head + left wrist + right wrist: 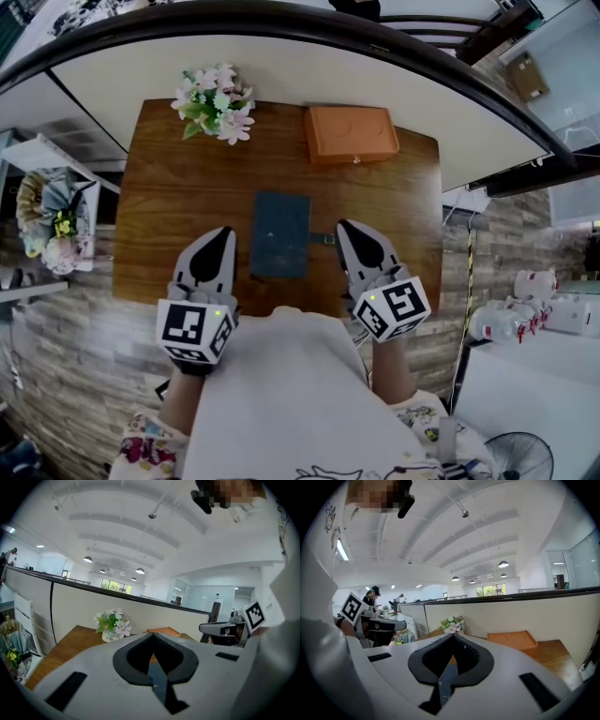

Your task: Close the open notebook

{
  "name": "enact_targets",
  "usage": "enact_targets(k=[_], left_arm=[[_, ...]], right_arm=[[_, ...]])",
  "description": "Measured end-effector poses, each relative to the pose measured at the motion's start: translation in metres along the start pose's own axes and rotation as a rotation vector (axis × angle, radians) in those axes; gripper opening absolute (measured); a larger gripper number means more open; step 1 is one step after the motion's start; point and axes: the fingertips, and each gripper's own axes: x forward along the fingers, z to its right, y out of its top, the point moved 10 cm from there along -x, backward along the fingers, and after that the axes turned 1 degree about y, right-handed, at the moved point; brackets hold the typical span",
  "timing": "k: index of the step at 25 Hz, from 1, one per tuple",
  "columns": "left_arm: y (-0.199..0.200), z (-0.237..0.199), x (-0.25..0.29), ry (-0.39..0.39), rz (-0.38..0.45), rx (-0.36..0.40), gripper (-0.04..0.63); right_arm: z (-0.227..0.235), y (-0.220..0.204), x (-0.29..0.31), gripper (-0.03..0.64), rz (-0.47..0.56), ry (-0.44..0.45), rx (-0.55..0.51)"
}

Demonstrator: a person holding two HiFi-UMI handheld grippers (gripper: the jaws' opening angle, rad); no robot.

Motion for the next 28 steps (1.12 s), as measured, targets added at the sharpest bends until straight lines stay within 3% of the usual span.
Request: enact_targets(k=[28], left_arm=[[-0.0001, -0.0063, -0.0015, 0.030, -0.014, 0.020, 0.000]], right_arm=[[0.0042, -0.0018, -0.0021, -0.002, -0.011, -0.026, 0.013]])
